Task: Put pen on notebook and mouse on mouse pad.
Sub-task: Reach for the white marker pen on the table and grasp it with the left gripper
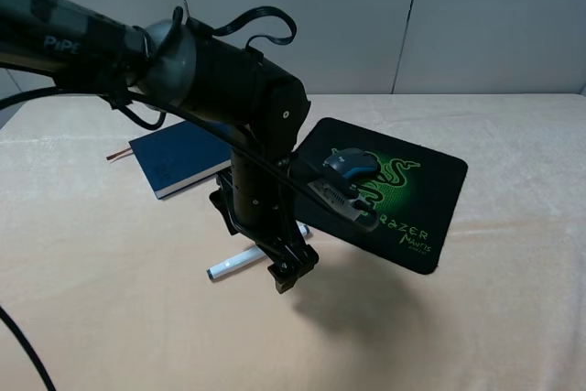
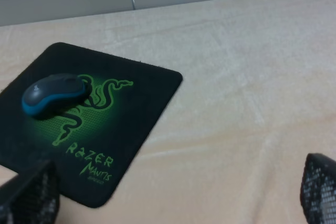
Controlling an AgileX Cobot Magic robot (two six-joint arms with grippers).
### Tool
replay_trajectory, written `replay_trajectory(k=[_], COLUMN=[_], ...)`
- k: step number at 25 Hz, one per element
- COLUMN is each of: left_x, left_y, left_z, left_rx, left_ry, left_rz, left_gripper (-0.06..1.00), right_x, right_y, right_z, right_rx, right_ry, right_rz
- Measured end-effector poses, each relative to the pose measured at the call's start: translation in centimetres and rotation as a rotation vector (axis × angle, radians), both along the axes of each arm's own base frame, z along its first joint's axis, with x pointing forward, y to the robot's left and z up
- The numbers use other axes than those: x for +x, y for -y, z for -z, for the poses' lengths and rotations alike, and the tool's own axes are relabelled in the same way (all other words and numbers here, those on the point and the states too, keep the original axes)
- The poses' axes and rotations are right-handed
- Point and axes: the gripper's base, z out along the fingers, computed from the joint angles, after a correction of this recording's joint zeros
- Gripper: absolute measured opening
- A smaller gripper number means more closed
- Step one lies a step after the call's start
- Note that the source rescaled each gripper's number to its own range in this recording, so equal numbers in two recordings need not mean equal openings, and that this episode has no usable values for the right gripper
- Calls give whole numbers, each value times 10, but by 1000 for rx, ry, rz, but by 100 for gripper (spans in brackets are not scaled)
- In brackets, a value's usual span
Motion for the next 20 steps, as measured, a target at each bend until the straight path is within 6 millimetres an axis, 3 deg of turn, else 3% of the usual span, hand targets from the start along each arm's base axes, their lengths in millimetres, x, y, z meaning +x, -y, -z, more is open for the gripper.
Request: replay_trajectory(k=[6, 20], left_x=[3, 5], left_y=[1, 3], left_z=[16, 27], left_rx=[4, 2], left_ry=[-4, 4], left_rz=[-2, 3], left_gripper=[98, 98], right_x=[0, 0], right_y=[0, 0], right_z=[0, 0], right_rx=[0, 5], right_ry=[0, 0], right_rz=[0, 2])
